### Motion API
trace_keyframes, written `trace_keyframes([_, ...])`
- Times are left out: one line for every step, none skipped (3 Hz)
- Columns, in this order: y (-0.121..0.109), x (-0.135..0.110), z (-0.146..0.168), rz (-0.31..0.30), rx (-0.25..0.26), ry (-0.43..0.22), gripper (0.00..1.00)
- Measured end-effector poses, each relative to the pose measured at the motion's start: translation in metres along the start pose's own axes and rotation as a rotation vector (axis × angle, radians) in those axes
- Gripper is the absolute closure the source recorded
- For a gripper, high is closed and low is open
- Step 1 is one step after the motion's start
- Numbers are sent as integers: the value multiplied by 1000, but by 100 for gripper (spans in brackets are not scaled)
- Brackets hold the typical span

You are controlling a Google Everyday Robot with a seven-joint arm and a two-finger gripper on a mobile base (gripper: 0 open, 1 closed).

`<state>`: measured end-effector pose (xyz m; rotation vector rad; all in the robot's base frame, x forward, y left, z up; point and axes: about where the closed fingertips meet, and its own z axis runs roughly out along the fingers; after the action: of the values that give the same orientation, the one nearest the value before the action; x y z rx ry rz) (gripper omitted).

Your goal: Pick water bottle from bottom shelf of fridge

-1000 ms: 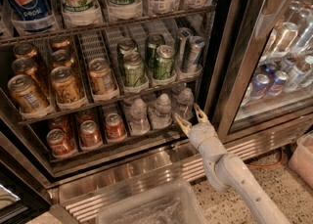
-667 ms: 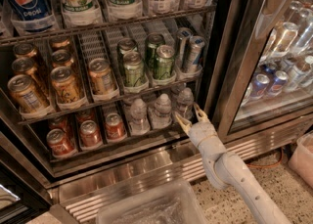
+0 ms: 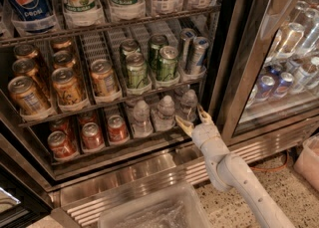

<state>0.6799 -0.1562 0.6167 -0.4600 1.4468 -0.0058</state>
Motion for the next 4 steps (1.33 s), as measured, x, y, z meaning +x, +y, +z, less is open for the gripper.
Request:
trace_keyframes([1, 2, 5, 1, 11, 3, 23])
trace_keyframes([2, 2, 7, 1, 17, 4, 27])
trace_keyframes([3, 2, 9, -1, 23, 4, 30])
trace_keyframes([4, 1, 11, -2, 31, 4, 27])
